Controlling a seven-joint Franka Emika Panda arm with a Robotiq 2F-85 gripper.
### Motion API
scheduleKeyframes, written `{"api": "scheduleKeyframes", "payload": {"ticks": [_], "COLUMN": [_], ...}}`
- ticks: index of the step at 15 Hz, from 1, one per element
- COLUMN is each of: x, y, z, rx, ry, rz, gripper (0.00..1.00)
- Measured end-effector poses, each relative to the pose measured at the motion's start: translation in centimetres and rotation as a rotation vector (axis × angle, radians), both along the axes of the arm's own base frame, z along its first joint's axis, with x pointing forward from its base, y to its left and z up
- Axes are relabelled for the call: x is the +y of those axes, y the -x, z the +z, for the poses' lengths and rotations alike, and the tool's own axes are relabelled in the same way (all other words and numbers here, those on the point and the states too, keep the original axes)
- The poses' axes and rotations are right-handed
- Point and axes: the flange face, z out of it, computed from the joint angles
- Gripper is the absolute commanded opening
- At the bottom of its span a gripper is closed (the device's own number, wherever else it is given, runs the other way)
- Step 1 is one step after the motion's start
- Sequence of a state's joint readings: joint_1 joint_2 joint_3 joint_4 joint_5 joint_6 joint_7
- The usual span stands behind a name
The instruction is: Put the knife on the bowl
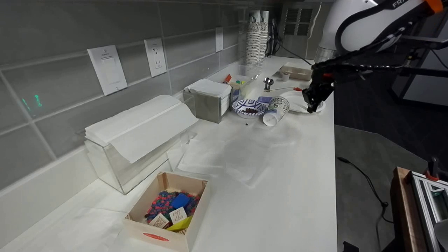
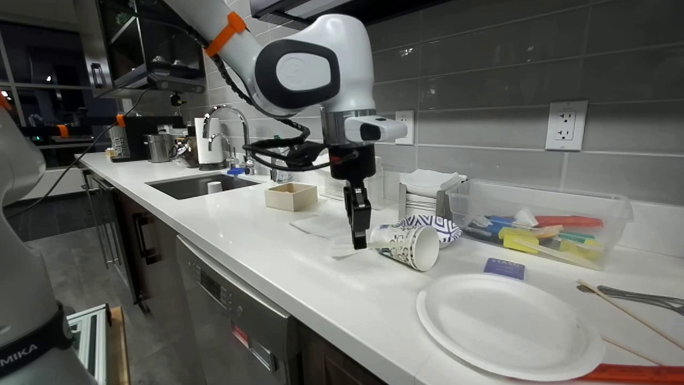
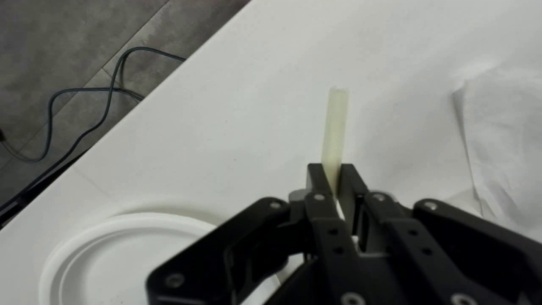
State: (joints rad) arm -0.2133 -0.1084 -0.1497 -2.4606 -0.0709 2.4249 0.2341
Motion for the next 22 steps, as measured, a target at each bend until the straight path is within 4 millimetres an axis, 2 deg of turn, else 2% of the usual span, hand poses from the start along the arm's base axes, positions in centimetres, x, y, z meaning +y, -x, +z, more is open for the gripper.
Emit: {"api": "scheduleKeyframes", "payload": {"ticks": [5,6,7,11,12,14,16,18,20,22], "x": [-0.9,-1.0,-1.0,-1.0,-1.0,-0.9,0.0,2.1,4.4,5.8], "y": [-1.4,-1.6,-1.7,-1.7,-1.7,-1.7,-2.1,-3.0,-4.4,-6.3], "z": [3.1,3.6,3.9,3.8,3.8,3.8,3.7,3.5,3.1,2.8], "rx": [0.010,0.011,0.007,0.009,0.009,0.008,0.000,-0.011,-0.018,-0.029], "ry": [0.029,0.023,0.024,0.024,0.024,0.021,-0.008,-0.051,-0.090,-0.115], "rz": [0.007,0.017,0.019,0.019,0.019,0.024,0.048,0.069,0.076,0.065], "gripper": [0.03,0.13,0.13,0.13,0.03,0.03,0.03,0.03,0.03,0.03]}}
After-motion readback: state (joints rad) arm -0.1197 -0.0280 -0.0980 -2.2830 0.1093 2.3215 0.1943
